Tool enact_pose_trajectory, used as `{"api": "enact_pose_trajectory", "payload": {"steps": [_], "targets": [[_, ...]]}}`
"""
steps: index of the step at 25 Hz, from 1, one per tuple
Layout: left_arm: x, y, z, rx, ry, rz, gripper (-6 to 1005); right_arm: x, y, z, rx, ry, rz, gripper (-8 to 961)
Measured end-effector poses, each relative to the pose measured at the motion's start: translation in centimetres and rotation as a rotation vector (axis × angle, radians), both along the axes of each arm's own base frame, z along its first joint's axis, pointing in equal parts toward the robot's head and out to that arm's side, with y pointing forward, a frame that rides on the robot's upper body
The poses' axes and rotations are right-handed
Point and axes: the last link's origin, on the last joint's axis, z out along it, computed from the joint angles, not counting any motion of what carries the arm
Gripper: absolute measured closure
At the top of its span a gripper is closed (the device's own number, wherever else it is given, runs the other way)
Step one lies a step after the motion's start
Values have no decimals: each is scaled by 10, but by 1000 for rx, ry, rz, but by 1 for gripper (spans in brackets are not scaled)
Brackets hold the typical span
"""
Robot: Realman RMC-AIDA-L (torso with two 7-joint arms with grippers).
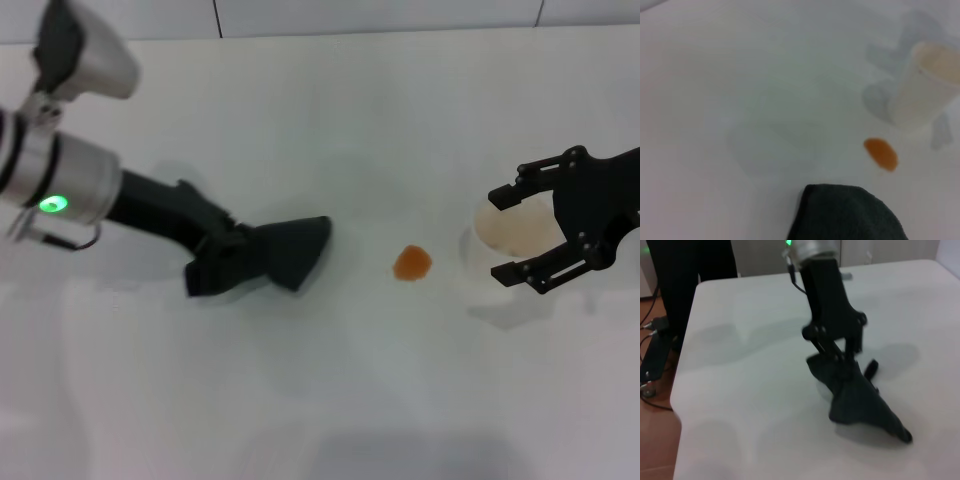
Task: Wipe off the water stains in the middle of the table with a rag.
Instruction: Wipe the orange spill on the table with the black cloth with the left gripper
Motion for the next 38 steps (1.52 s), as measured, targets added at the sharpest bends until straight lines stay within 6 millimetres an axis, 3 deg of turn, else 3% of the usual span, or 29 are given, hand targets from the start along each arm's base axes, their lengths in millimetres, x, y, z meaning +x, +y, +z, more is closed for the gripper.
{"api": "enact_pose_trajectory", "payload": {"steps": [10,15,20,29,38], "targets": [[51,29,-47,12,37,-73,930,4,-2,-1,2,6,5,83],[69,31,-73,12,55,-108,930,5,-2,-3,1,5,9,83],[76,21,-93,-31,94,-157,930,5,-2,-3,0,2,10,84],[89,-1,-103,-144,93,-232,930,6,1,-3,19,-4,18,84],[75,16,-97,-31,137,-172,930,7,3,-6,24,-5,14,83]]}}
